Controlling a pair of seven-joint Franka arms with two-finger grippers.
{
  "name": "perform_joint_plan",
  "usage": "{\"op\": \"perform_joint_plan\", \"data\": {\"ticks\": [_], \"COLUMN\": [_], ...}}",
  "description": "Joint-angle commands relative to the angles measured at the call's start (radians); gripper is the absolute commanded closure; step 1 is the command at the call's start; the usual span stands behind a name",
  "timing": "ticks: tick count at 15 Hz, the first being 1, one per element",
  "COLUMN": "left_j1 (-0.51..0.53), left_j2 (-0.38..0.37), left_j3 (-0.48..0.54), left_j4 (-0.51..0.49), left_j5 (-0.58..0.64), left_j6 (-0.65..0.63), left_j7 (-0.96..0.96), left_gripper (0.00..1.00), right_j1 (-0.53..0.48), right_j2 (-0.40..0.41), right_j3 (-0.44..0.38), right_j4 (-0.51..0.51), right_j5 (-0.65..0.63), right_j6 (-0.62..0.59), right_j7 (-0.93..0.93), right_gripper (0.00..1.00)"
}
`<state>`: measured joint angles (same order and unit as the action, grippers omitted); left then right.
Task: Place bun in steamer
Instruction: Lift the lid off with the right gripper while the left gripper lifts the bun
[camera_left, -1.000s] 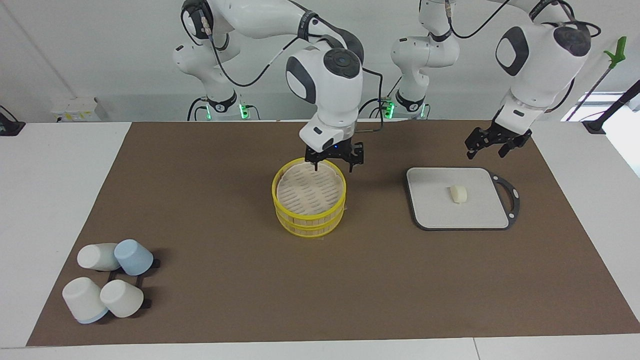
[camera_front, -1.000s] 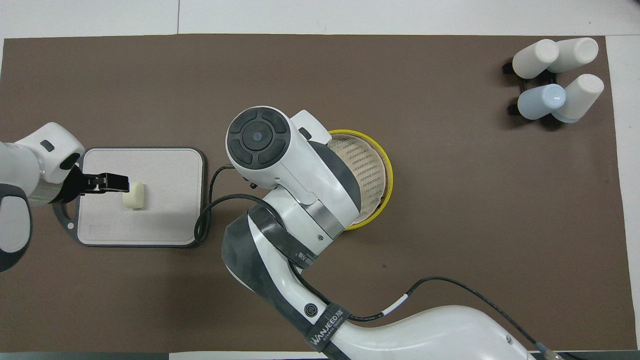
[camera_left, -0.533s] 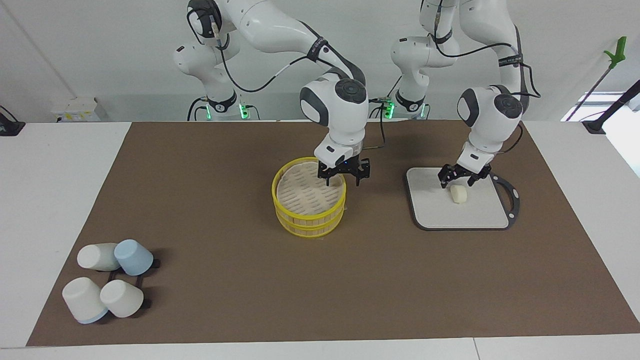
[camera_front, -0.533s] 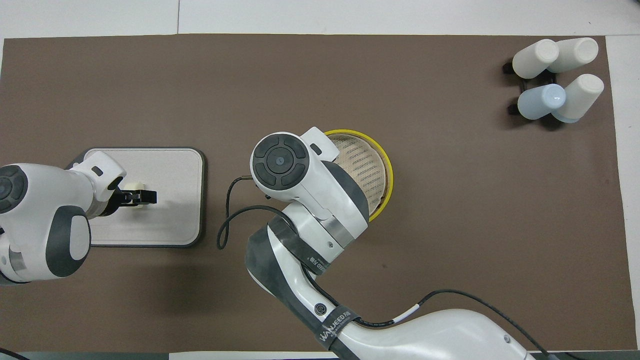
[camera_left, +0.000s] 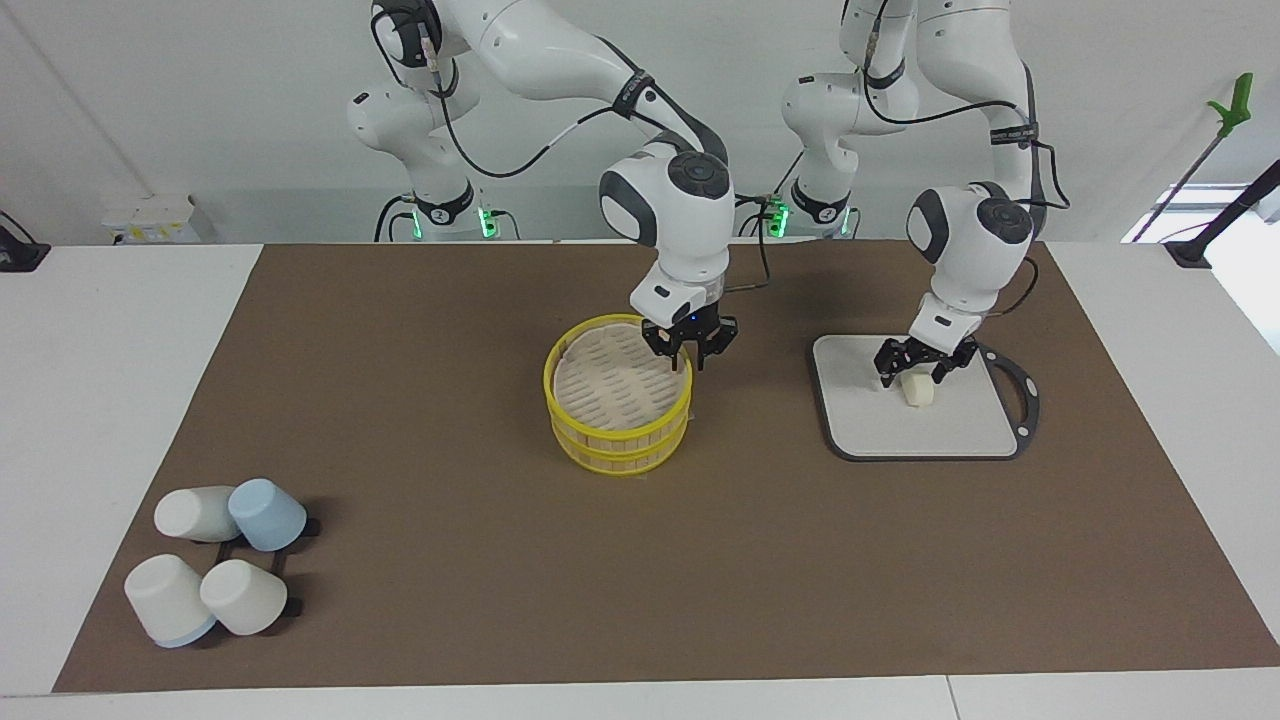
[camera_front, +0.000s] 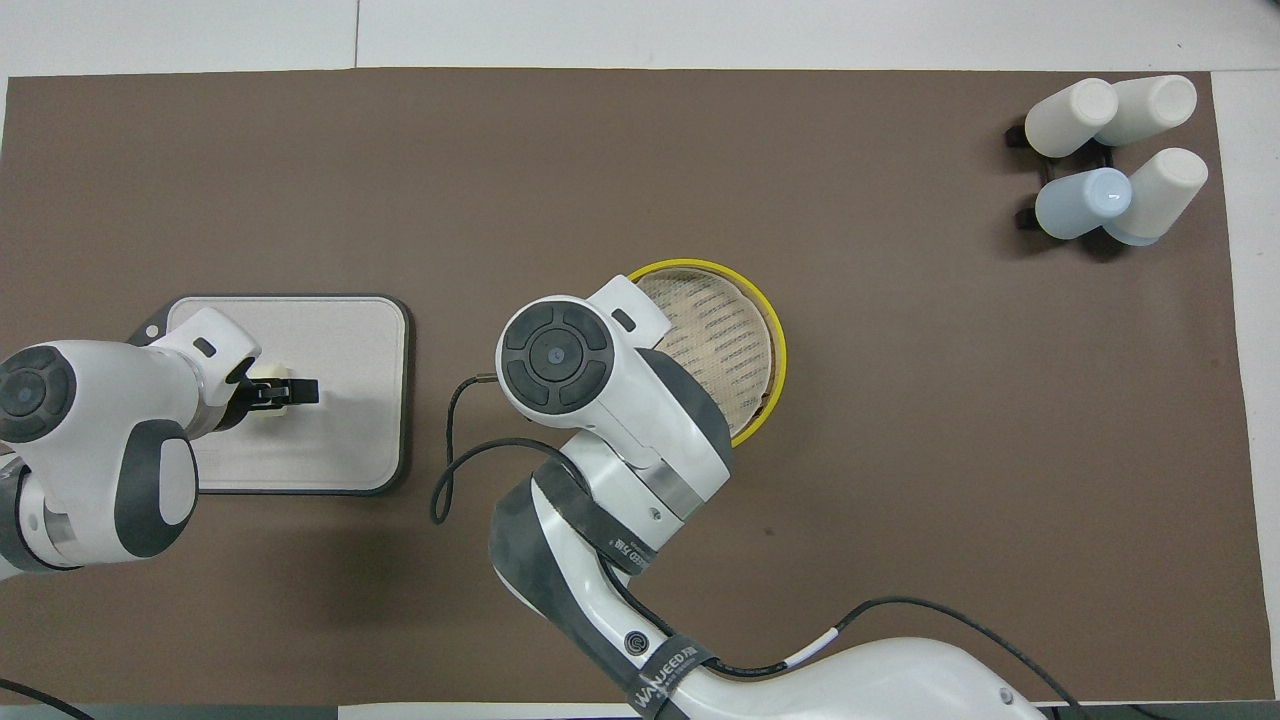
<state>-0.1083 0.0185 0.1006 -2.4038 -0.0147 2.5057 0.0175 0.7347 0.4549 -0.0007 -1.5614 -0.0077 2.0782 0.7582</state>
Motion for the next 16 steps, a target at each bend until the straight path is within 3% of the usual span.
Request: {"op": "perform_joint_plan", "data": {"ticks": [1, 3, 6, 9, 11, 16], "left_j1": [0.005, 0.007, 0.01, -0.002, -0.03, -0.307], "left_j2": [0.001, 0.001, 0.006, 0.024, 0.043, 0.184], "left_j3": [0.004, 0.004, 0.004, 0.002, -0.009, -0.009], "left_j4": [-0.012, -0.006, 0.018, 0.13, 0.249, 0.684], "left_j5": [-0.011, -0.011, -0.011, -0.011, -0.011, -0.016], "left_j6": [0.03, 0.028, 0.012, -0.123, -0.252, -0.606], "left_j7": [0.036, 0.045, 0.042, 0.0, -0.12, -0.604], "left_gripper": [0.45, 0.63, 0.63, 0.63, 0.63, 0.68], "right_j1": [-0.003, -0.012, -0.032, -0.141, -0.219, -0.406], "right_j2": [-0.021, -0.019, -0.006, 0.002, -0.031, -0.117], "right_j3": [0.001, 0.001, -0.005, -0.008, -0.01, -0.013], "right_j4": [-0.032, -0.008, 0.096, 0.213, 0.218, 0.178], "right_j5": [0.005, -0.006, -0.006, 0.0, 0.006, -0.005], "right_j6": [0.011, -0.047, -0.205, -0.381, -0.444, -0.587], "right_j7": [-0.005, -0.019, -0.13, -0.278, -0.397, -0.695], "right_gripper": [0.98, 1.0, 1.0, 1.0, 1.0, 1.0]}}
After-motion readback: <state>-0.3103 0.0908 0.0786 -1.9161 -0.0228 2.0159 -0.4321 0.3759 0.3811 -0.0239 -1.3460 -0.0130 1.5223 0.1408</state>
